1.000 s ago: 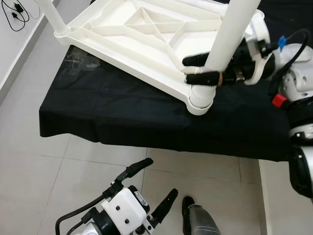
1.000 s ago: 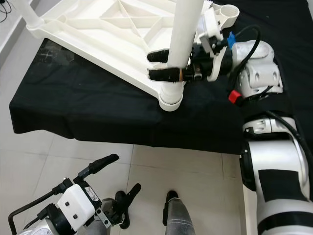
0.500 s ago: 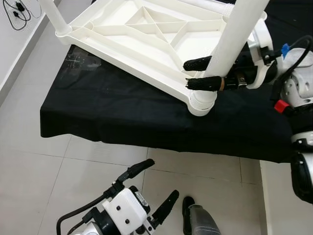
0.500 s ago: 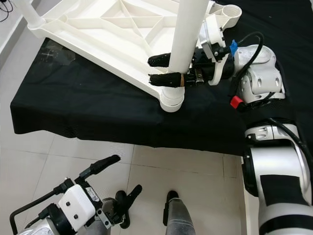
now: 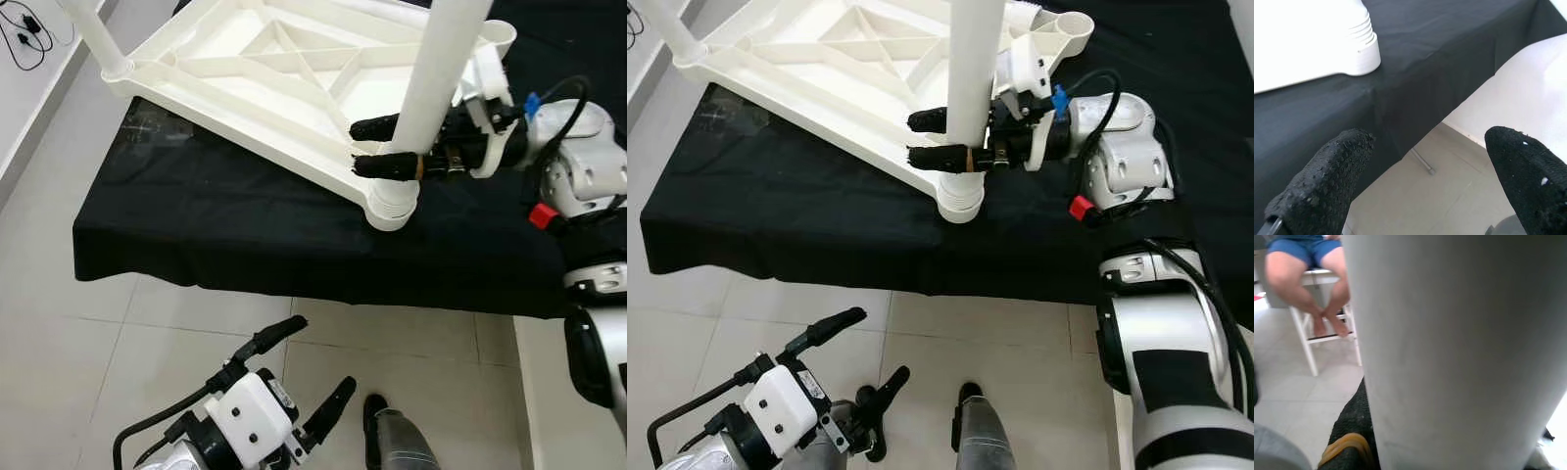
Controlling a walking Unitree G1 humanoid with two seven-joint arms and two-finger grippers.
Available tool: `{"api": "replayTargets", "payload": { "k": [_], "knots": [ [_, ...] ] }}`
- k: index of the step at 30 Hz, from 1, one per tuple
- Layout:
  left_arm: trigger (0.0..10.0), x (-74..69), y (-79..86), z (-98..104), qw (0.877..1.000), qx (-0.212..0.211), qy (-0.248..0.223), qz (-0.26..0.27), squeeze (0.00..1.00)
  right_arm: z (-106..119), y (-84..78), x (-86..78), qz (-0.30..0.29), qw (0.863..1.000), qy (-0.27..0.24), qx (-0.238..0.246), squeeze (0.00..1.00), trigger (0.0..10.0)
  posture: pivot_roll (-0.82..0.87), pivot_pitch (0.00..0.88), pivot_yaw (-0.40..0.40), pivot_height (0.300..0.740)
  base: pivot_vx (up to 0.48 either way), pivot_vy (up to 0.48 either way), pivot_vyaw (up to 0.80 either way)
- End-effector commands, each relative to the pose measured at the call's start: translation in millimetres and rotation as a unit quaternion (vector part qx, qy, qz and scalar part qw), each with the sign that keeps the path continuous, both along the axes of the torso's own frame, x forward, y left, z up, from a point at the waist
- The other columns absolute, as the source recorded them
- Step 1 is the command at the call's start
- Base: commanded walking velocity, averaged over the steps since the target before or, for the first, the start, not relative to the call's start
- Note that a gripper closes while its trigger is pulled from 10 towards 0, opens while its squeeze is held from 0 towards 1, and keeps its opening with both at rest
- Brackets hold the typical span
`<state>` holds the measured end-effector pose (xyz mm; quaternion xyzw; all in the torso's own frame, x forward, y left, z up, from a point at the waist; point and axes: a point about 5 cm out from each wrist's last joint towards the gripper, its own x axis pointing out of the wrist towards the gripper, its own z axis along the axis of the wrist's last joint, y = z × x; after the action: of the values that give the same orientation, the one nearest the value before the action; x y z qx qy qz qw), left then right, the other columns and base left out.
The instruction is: Building children table
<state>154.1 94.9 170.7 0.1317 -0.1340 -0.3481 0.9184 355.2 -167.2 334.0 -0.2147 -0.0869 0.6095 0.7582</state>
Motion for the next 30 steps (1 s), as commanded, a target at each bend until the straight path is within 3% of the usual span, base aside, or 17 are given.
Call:
{"api": "replayTargets", "payload": {
  "k": [1,7,12,16,17,18,20,21,22,23,26,28,30],
  "knots": [
    [10.0,-2.6,-0.2,-5.7,1.0,0.0,0.016,-0.004,0.0,-41.2,-5.9,8.1,-0.05,0.995,0.073,-0.048,0.0,10.0,0.04,0.426,0.062,0.74,0.0,0.0,0.0],
    [10.0,-1.8,-0.2,-5.9,1.0,0.0,0.015,-0.004,0.0,-46.6,-10.2,8.2,-0.085,0.993,0.071,-0.044,0.0,10.0,0.03,0.424,0.067,0.74,0.0,0.0,0.0],
    [10.0,-1.8,-1.0,-7.6,1.0,-0.001,0.017,-0.006,0.0,-53.1,-14.2,8.1,-0.151,0.986,0.07,-0.024,0.0,10.0,0.02,0.4,0.067,0.74,0.0,0.0,0.0],
    [10.0,-1.7,-1.1,-9.5,1.0,0.0,0.018,-0.008,0.0,-66.2,-14.3,9.6,-0.258,0.963,0.075,0.01,0.0,10.0,0.01,0.383,0.06,0.74,0.0,0.0,0.0],
    [10.0,-1.7,-1.1,-9.5,1.0,0.0,0.018,-0.008,0.0,-66.2,-14.3,9.6,-0.258,0.963,0.075,0.01,0.0,10.0,0.01,0.383,0.06,0.74,0.0,0.0,0.0],
    [10.0,-1.0,-0.3,-9.7,1.0,0.0,0.017,-0.007,0.0,-79.7,-10.5,2.0,-0.313,0.944,0.091,0.042,0.0,10.0,0.0,0.376,0.053,0.74,0.0,0.0,0.0],
    [10.0,-1.0,-0.3,-9.7,1.0,0.0,0.017,-0.007,0.0,-79.7,-10.5,2.0,-0.313,0.944,0.091,0.042,0.0,10.0,0.0,0.376,0.053,0.74,0.0,0.0,0.0],
    [10.0,-0.4,0.5,-9.8,1.0,0.001,0.015,-0.005,0.0,-93.3,-6.7,-8.2,-0.356,0.928,0.098,0.057,0.0,10.0,0.0,0.381,0.053,0.74,0.0,0.0,0.0],
    [10.0,-0.1,0.8,-9.9,1.0,0.001,0.015,-0.005,0.0,-97.8,-5.4,-12.5,-0.372,0.921,0.099,0.063,0.0,10.0,0.0,0.381,0.053,0.74,0.0,0.0,0.0],
    [10.0,-0.1,0.8,-9.9,1.0,0.001,0.015,-0.005,0.0,-97.8,-5.4,-12.5,-0.372,0.921,0.099,0.063,0.0,10.0,0.0,0.381,0.053,0.74,0.0,0.0,0.0],
    [10.0,1.4,2.2,-11.0,1.0,0.003,0.013,-0.004,0.0,-117.3,9.3,-33.8,-0.414,0.9,0.106,0.083,0.0,10.0,-0.01,0.367,0.048,0.74,0.0,0.0,0.0],
    [10.0,1.8,2.4,-11.4,1.0,0.003,0.013,-0.004,0.0,-121.4,12.4,-39.2,-0.427,0.894,0.104,0.083,0.0,10.0,-0.01,0.367,0.048,0.74,0.0,0.0,0.0],
    [10.0,2.9,2.6,-12.9,1.0,0.004,0.012,-0.004,0.0,-133.6,23.0,-50.5,-0.453,0.88,0.115,0.085,0.0,10.0,-0.02,0.358,0.049,0.74,0.0,0.0,0.0]
  ]
}}
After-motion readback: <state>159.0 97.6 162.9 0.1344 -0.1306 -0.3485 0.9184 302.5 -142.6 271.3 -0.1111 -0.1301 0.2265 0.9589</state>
